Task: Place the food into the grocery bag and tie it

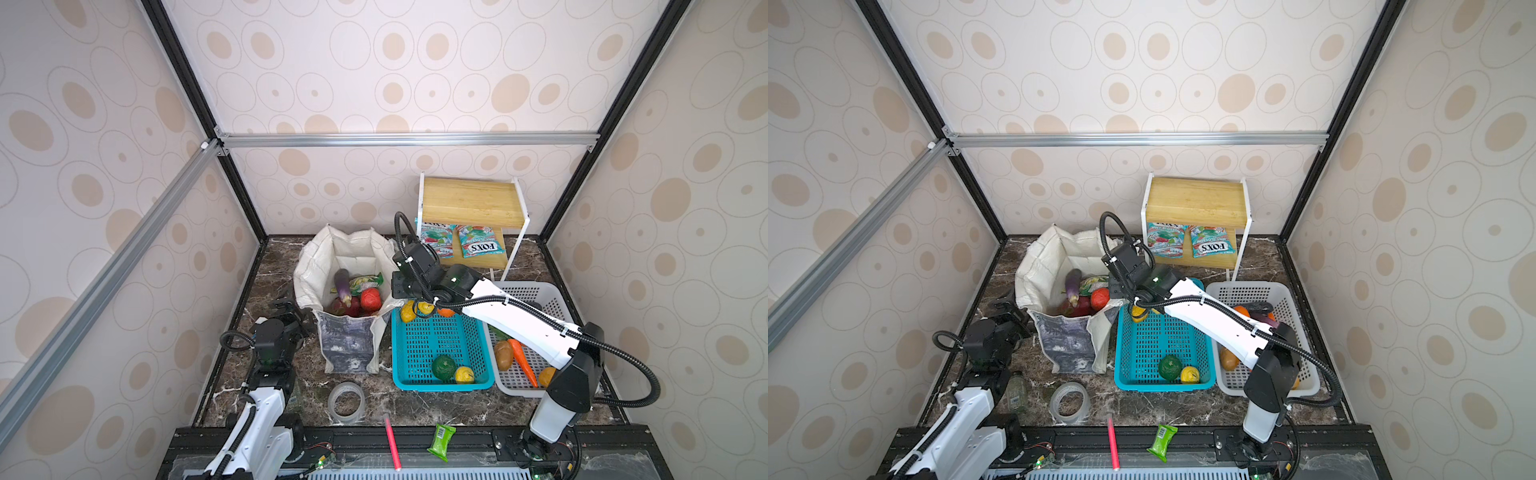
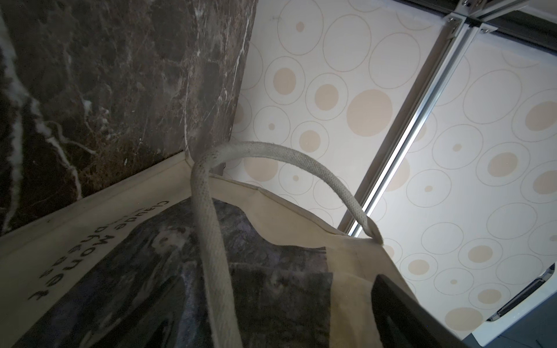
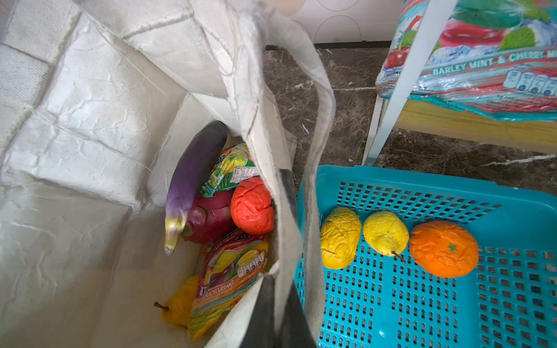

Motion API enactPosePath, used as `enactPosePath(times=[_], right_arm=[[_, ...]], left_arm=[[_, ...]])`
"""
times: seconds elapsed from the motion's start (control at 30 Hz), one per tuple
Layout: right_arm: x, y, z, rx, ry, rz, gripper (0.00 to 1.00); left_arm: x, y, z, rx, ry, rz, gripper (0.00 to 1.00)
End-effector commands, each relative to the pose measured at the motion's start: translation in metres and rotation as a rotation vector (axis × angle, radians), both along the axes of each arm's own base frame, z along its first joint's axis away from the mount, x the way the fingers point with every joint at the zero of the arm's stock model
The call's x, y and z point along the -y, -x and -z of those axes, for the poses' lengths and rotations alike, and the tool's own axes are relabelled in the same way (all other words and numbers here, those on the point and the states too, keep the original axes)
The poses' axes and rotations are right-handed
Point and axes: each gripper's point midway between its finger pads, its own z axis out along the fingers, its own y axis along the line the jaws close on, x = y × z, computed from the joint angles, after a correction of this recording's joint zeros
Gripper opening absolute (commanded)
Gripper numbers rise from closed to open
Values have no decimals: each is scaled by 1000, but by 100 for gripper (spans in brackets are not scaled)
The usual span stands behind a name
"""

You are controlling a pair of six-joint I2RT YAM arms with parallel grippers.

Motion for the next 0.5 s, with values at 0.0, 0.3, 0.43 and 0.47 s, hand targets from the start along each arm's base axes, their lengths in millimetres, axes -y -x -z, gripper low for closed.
enactPosePath(times=[0.0, 0.3, 0.43, 0.47], right_arm=[[1, -4, -13, 21, -16, 12, 6], [6, -5, -11, 22, -7, 26, 6], [5, -5, -9, 15, -7, 23, 6], [5, -5, -8, 13, -3, 21, 6]], left_arm=[[-1, -9, -28, 131, 50, -24, 93], [22, -34, -6, 140, 106, 16, 82], [12, -43, -35, 305, 127, -30, 58], [10, -46, -45, 355, 129, -27, 44]])
